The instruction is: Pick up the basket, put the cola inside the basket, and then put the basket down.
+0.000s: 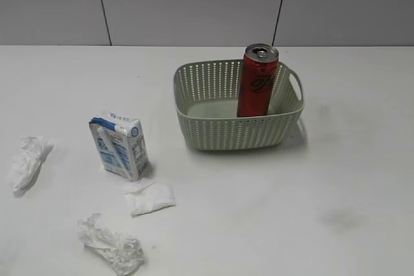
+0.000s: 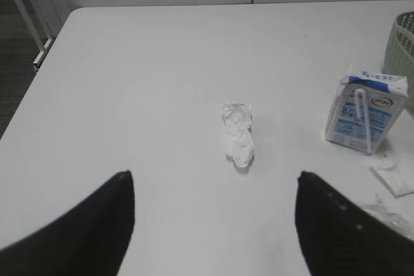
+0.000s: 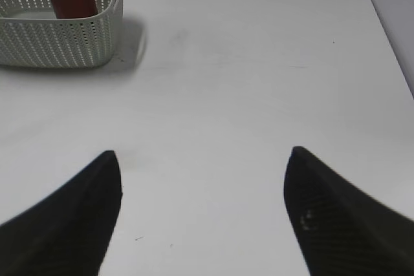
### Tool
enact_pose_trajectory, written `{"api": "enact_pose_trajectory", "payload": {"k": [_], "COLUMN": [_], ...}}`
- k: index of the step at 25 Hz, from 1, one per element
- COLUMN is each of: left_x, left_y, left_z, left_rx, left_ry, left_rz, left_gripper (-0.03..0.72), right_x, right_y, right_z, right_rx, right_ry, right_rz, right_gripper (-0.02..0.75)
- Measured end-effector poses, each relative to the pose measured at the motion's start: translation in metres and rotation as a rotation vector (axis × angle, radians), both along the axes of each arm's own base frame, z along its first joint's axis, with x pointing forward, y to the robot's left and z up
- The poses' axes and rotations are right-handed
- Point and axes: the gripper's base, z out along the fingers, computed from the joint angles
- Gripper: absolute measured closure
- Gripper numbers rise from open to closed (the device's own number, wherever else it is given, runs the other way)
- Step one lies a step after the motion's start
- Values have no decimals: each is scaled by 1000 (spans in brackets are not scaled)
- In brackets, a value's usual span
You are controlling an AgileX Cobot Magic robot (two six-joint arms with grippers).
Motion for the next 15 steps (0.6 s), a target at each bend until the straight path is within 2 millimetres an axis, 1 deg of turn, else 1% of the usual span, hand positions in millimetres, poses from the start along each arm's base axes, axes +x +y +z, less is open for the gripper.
{"api": "enact_pose_trajectory", "payload": {"k": [15], "left_x": [0], "left_y": [0], "left_z": [0], "left_rx": [0], "left_ry": [0], "left_rz": [0], "left_gripper": [102], "right_x": [0], "right_y": [0], "right_z": [0], "right_rx": [5], "right_ry": [1], "right_rz": [3], "right_gripper": [146]}}
